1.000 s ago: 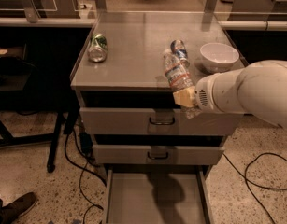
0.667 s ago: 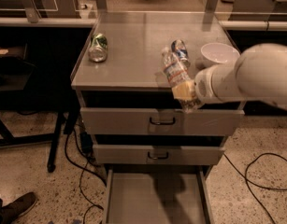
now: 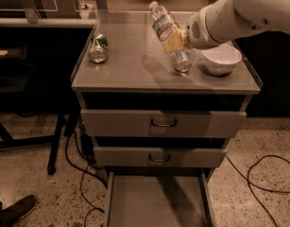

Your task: Pick water bottle from bottom drawer and place on counter

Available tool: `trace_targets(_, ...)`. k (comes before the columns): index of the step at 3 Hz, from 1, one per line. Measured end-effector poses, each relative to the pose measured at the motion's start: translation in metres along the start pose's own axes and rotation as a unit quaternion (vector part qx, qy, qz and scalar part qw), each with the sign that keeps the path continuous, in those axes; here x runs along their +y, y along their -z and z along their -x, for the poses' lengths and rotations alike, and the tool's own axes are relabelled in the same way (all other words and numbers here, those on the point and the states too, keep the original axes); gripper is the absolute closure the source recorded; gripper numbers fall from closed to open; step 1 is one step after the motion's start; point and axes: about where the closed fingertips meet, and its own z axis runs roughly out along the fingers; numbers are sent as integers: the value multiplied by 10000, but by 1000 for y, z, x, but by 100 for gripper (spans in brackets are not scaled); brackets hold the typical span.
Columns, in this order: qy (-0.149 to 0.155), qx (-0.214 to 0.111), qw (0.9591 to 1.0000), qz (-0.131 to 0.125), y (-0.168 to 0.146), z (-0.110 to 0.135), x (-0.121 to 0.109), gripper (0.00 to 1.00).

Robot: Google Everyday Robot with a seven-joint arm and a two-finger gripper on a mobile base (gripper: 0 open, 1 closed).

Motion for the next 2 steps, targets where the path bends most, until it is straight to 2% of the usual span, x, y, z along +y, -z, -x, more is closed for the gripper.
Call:
trace_targets(1, -32, 283, 9994, 183, -26, 1, 0, 100)
trace_targets(2, 216, 472, 9978, 420, -49, 41, 11, 100)
